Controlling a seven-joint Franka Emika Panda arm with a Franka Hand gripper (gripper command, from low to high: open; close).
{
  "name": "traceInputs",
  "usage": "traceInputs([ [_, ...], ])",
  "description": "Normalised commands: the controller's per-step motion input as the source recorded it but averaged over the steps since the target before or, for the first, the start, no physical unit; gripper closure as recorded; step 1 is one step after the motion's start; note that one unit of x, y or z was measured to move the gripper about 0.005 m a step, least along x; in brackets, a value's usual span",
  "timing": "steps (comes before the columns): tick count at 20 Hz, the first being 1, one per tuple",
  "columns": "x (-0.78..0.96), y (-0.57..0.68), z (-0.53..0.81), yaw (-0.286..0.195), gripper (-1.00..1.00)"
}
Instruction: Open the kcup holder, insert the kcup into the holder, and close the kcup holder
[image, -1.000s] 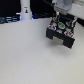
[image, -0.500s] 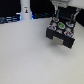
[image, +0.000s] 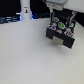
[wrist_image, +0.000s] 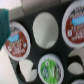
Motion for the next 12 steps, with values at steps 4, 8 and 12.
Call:
traceInputs([
  [4,0.69,-0.23,-0.02,0.038,-1.00],
  [8,0.50,-0.12,-0.23,0.068,-1.00],
  [12,0.36,0.03,-0.33,0.100,-1.00],
])
